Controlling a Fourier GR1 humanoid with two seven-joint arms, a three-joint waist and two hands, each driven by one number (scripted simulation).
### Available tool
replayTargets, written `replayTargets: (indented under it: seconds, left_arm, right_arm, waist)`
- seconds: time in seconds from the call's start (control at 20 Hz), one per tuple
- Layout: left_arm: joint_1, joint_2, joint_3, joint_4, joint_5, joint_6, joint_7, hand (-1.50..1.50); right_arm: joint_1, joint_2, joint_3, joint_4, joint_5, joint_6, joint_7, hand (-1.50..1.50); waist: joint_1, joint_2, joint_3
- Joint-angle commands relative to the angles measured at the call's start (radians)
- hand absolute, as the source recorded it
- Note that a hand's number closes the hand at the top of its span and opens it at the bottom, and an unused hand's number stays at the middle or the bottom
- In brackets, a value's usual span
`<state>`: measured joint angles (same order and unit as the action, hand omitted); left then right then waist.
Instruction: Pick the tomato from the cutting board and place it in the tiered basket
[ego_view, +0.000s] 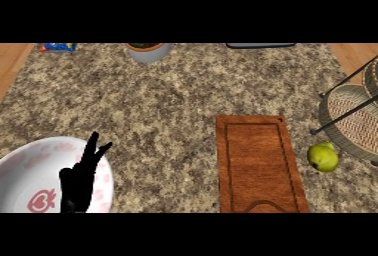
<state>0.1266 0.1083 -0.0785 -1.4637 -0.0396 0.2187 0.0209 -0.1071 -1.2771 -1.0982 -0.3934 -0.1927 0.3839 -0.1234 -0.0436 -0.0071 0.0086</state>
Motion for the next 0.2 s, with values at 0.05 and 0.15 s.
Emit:
replayTargets:
  seconds: [0.05, 0.15]
  left_arm:
    - [0.040, 0.024, 0.033, 0.043, 0.015, -0.015, -0.026, 0.00]
    - [-0.018, 0.025, 0.042, 0.035, 0.020, -0.013, 0.007, 0.00]
  right_arm:
    - [0.156, -0.053, -0.077, 0.108, -0.039, 0.199, -0.080, -1.50]
    - [0.173, -0.070, -0.094, 0.133, -0.047, 0.211, -0.101, -1.50]
  waist:
    - [-0.028, -0.002, 0.000]
    - [-0.015, 0.002, 0.001]
